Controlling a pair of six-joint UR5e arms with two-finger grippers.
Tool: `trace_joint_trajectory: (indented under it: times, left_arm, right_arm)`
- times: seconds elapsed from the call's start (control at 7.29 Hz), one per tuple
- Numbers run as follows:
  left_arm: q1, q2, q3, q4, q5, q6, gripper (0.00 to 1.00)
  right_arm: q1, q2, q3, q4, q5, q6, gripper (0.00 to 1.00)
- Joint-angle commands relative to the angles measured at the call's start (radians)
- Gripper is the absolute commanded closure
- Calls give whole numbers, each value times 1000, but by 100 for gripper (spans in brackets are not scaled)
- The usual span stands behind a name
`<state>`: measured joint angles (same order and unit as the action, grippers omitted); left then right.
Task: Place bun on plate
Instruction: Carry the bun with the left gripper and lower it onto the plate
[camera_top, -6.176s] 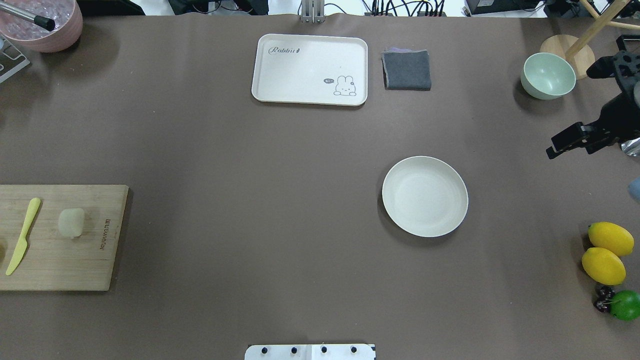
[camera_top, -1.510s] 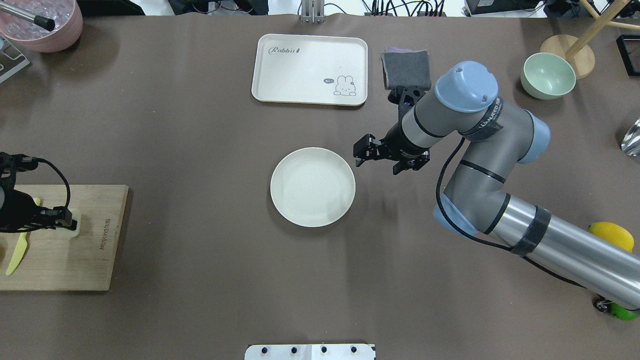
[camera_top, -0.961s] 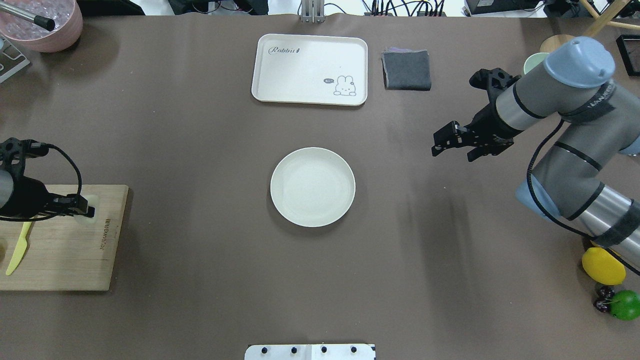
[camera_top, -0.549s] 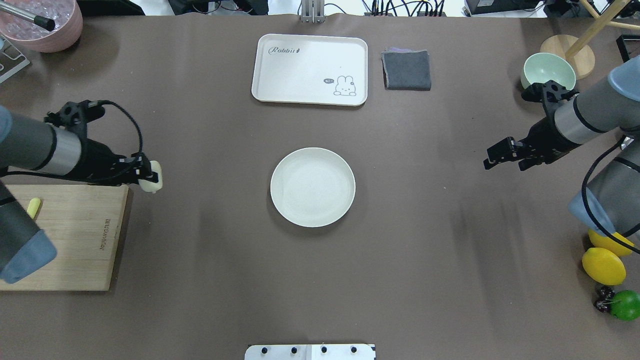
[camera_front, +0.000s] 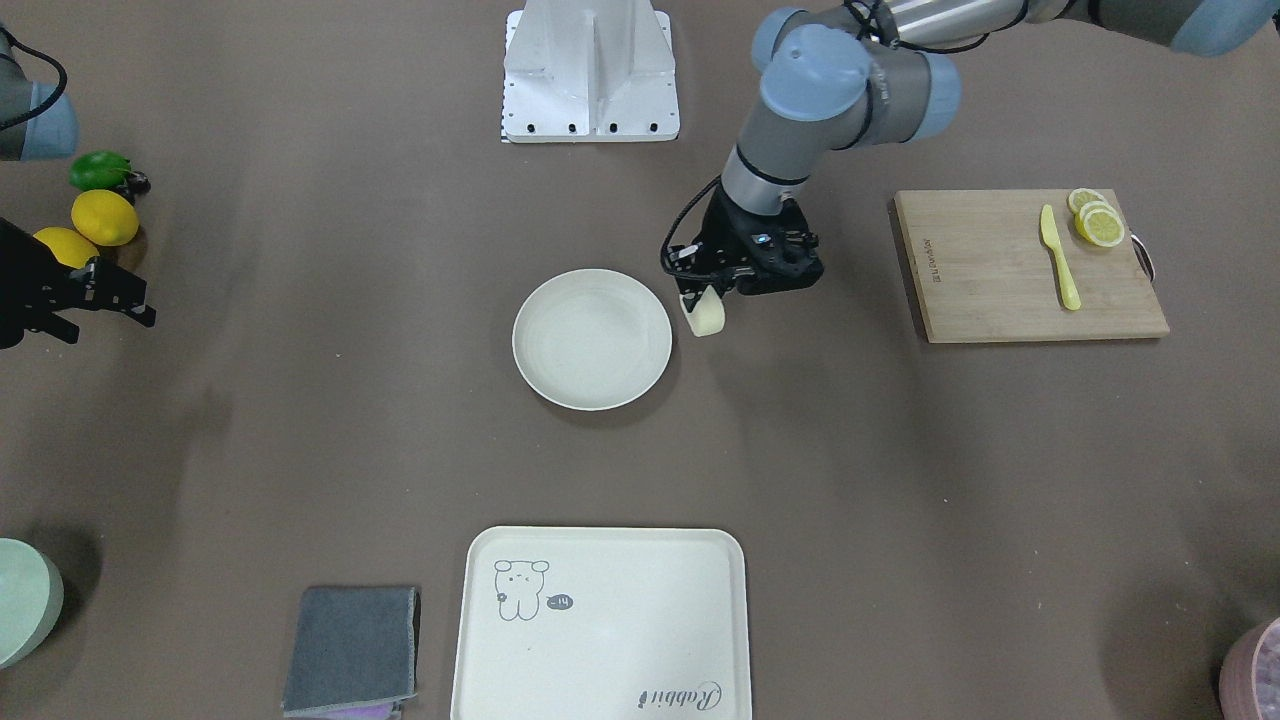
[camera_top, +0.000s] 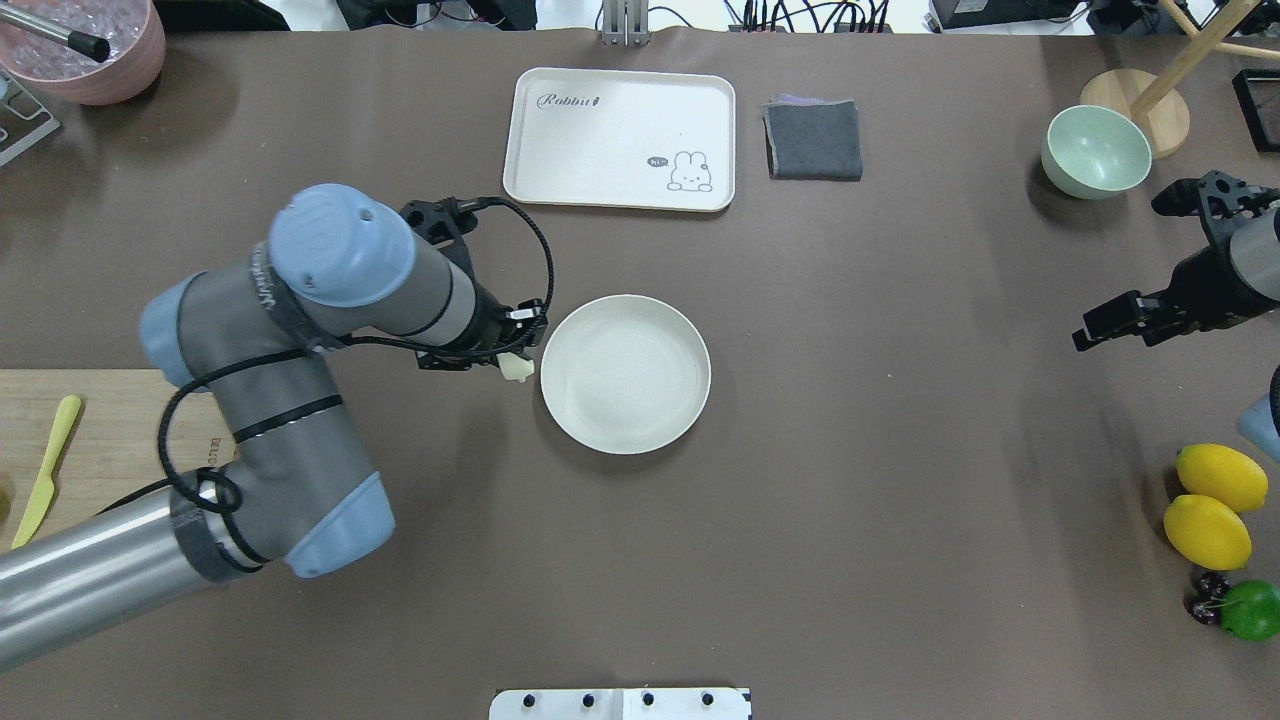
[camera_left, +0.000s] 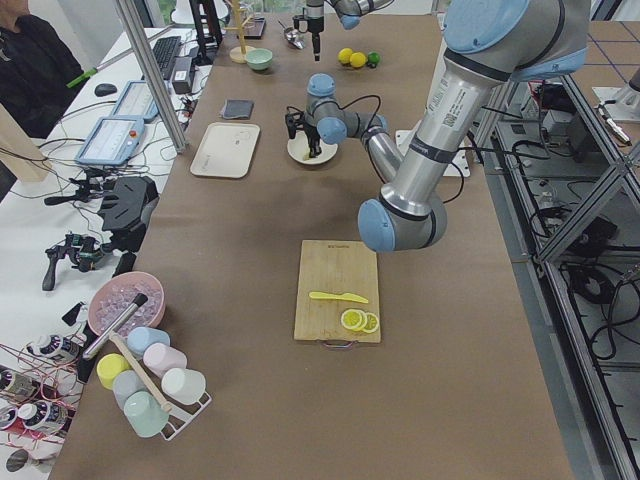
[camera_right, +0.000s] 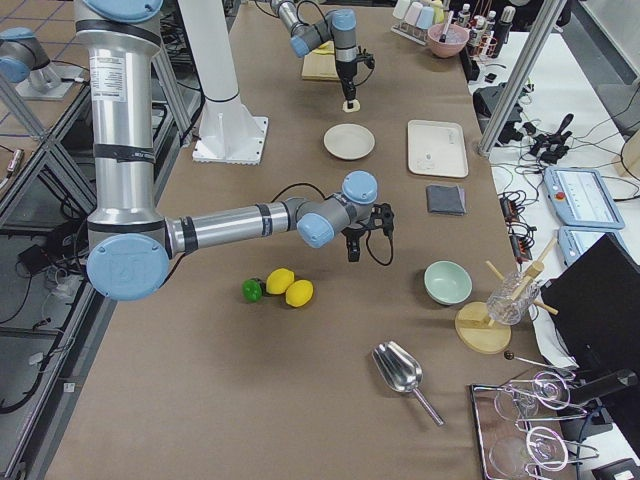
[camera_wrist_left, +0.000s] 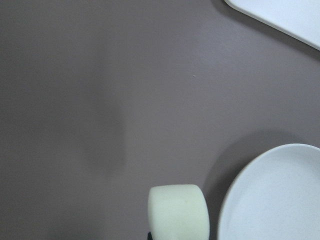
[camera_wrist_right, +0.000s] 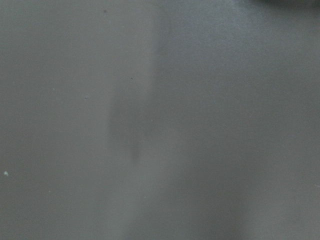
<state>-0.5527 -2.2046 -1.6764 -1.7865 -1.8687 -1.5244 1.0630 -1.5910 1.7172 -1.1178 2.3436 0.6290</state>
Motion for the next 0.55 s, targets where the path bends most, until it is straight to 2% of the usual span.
trace_joint_trajectory:
  times: [0.0, 0.14, 0.27, 0.41]
  left_arm:
    - [75, -118, 121, -5, 110, -45, 65]
    - [86, -147, 165, -25, 115, -77, 64]
    - [102, -170, 206, -36, 120, -77, 54]
    - [117, -184, 222, -39, 162, -79, 54]
  right_arm:
    - [8, -9, -1, 1, -1, -18, 0]
    - [8, -10, 1, 1, -1, -17, 0]
    - [8, -9, 1, 1, -1, -18, 0]
    - [8, -9, 1, 1, -1, -18, 0]
